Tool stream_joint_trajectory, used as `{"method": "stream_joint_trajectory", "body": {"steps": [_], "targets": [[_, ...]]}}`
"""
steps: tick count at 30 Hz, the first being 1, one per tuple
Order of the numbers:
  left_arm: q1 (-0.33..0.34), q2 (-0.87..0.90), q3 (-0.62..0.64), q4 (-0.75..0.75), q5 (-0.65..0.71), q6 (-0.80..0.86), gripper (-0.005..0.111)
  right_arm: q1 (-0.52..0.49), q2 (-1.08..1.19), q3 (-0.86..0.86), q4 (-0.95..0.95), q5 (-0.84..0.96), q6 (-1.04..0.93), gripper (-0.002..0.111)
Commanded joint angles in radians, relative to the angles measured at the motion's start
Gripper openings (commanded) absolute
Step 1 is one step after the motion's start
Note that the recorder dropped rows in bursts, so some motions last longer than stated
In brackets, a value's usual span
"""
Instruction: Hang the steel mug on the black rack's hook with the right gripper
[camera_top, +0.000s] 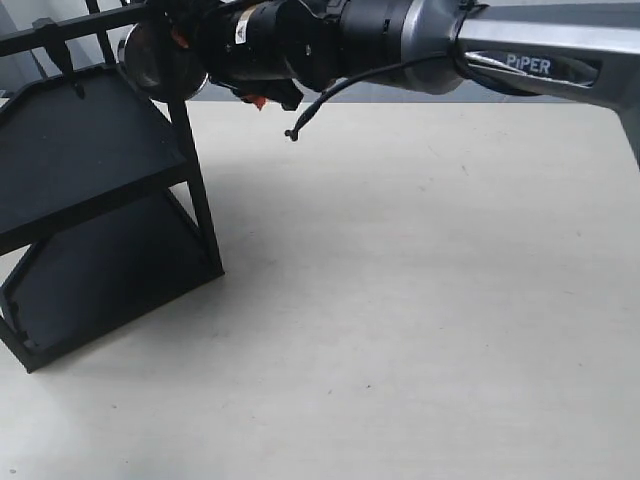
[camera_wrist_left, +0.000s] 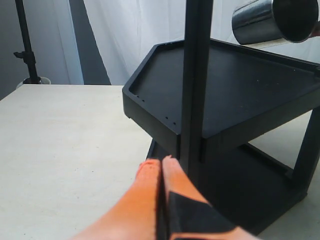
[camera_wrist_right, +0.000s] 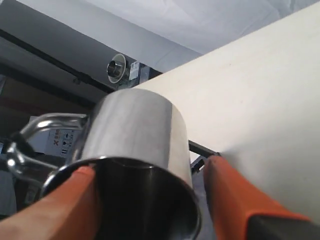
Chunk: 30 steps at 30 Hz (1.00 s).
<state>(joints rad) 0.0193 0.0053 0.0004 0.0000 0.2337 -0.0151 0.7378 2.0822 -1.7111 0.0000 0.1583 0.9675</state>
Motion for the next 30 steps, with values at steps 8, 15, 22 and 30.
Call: {"method": "stream_joint_trajectory", "body": {"steps": [8,15,22,30], "targets": [[-0.001,-0.005,0.0,-0.007,-0.003,-0.002,0.002,-0.004,-0.111,0.001,-0.108,0.134,-0.08,0.057],[-0.001,-0.005,0.0,-0.007,-0.003,-0.002,0.002,-0.004,-0.19,0.001,-0.246,0.305,-0.121,0.057],[-0.001,-0.005,0.0,-0.007,-0.003,-0.002,0.002,-0.004,-0.378,0.244,-0.492,0.327,-0.112,0.057],[-0.001,-0.005,0.0,-0.007,-0.003,-0.002,0.002,-0.004,-0.589,0.519,-0.626,0.327,-0.101,0.057]]}}
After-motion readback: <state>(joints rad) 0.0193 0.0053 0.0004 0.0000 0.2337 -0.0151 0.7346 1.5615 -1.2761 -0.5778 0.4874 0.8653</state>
